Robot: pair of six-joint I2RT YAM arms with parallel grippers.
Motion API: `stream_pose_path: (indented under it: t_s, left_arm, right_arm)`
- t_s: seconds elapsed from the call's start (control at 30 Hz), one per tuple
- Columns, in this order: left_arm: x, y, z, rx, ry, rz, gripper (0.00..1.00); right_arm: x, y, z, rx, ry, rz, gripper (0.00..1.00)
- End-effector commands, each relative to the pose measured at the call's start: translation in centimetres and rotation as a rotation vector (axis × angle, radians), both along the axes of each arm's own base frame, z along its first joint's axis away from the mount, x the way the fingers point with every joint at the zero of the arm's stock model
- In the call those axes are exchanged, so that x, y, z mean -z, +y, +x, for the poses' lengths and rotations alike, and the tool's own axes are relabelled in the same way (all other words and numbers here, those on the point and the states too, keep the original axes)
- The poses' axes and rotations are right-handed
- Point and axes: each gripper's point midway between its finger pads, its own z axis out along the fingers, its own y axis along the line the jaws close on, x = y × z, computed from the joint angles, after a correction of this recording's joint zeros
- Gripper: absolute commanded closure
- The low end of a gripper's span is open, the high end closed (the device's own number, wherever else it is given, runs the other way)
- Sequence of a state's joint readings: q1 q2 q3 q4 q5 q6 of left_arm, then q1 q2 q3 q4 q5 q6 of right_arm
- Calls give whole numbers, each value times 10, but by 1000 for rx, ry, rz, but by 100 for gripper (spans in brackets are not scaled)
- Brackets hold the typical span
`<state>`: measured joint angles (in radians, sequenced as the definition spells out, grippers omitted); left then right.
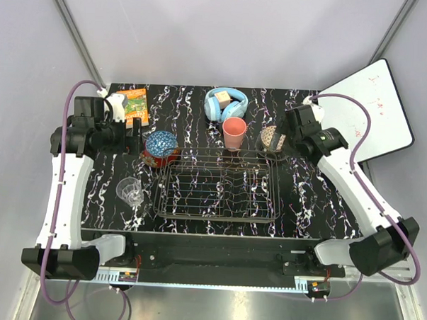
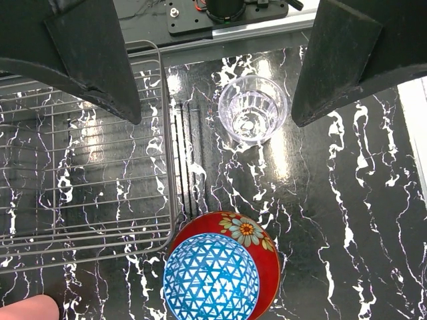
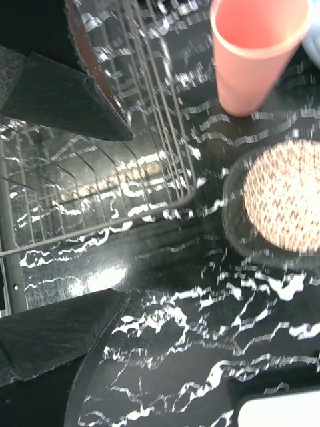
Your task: Load the mixed dishes into the dish rack
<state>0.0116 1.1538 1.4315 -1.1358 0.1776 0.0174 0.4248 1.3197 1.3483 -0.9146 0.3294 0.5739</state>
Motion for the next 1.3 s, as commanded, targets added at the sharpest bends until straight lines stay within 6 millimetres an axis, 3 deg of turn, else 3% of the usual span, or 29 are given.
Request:
stream_pose_path:
  t_s: [0.0,0.1,0.23,0.27,0.37,0.53,0.83,1.03,1.17,1.27]
  left_arm:
    - [-8,2,1,-13,-29,5,1]
    - [-8,-2,2,-6,-29,-16,1]
    - [-6,-5,1,-18,-19,-43,1]
    - [-7,-4,0,-16,-25,-39,1]
    - [-5,-1,-4,-18,-32,-17,1]
    - [-7,3,-8,-8,-54,16,1]
    - [-7,2,-12,3,-62,11,1]
    - [-5,2,-17,15,-66,22,1]
    - [-3,0,-19,23,-64,13,1]
    - [-4,-1,-19,23,-65,9,1]
  right_arm:
    - [-3,-12,19,115,-26,-50,0]
    - [-2,-28,36,194,-57,-75,0]
    - [4,-27,67,206,-87,36,0]
    - [14,-39,75,240,-63,48,1]
    - [35,-48,91,263,-15,117,0]
    - [64,-48,102,262,43,125,2]
    - [111,-43,127,269,116,119,13]
    - [132,-44,134,265,143,94,24]
    - [138,-42,134,269,148,101,34]
    - [142,-44,133,276,147,97,37]
